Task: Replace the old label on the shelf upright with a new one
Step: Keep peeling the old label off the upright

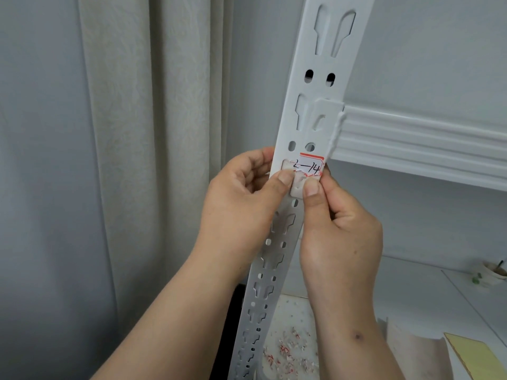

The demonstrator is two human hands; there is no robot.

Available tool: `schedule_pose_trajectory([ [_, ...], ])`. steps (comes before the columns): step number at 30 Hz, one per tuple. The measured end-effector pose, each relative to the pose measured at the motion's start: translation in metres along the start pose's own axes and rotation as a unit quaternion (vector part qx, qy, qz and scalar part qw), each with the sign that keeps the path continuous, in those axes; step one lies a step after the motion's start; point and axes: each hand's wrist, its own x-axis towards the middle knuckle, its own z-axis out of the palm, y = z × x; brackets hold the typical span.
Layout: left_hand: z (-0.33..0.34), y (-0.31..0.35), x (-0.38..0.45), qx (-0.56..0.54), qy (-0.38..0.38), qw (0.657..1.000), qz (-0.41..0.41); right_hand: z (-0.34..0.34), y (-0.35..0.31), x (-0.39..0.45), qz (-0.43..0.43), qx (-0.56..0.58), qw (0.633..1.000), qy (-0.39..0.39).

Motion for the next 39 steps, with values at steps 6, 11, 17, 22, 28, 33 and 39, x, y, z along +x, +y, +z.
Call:
schedule_pose_trajectory([
  [6, 0.013, -0.017, -0.023, 0.068, 0.080, 0.985, 0.133, 0.000, 0.000, 0.001, 0.000, 0.000, 1.000, -0.009],
  [11, 0.012, -0.019, -0.016, 0.258, 0.096, 0.915, 0.296, 0.004, 0.001, -0.002, -0.021, -0.006, 1.000, 0.021],
  [17, 0.006, -0.026, -0.003, 0.303, 0.103, 0.879, 0.354, 0.008, 0.005, -0.002, -0.038, -0.004, 0.998, 0.040],
  [22, 0.009, -0.026, -0.002, 0.295, 0.114, 0.868, 0.382, 0.008, 0.006, -0.002, -0.038, -0.005, 0.999, 0.038],
  [28, 0.011, -0.027, 0.000, 0.290, 0.114, 0.874, 0.373, 0.007, 0.007, -0.002, -0.036, 0.002, 0.999, 0.037],
  [33, 0.011, -0.026, 0.000, 0.288, 0.103, 0.882, 0.357, 0.008, 0.007, -0.002, -0.035, 0.008, 0.999, 0.038],
  [39, 0.011, -0.027, 0.000, 0.285, 0.104, 0.884, 0.356, 0.008, 0.006, -0.002, -0.027, 0.003, 0.999, 0.030],
])
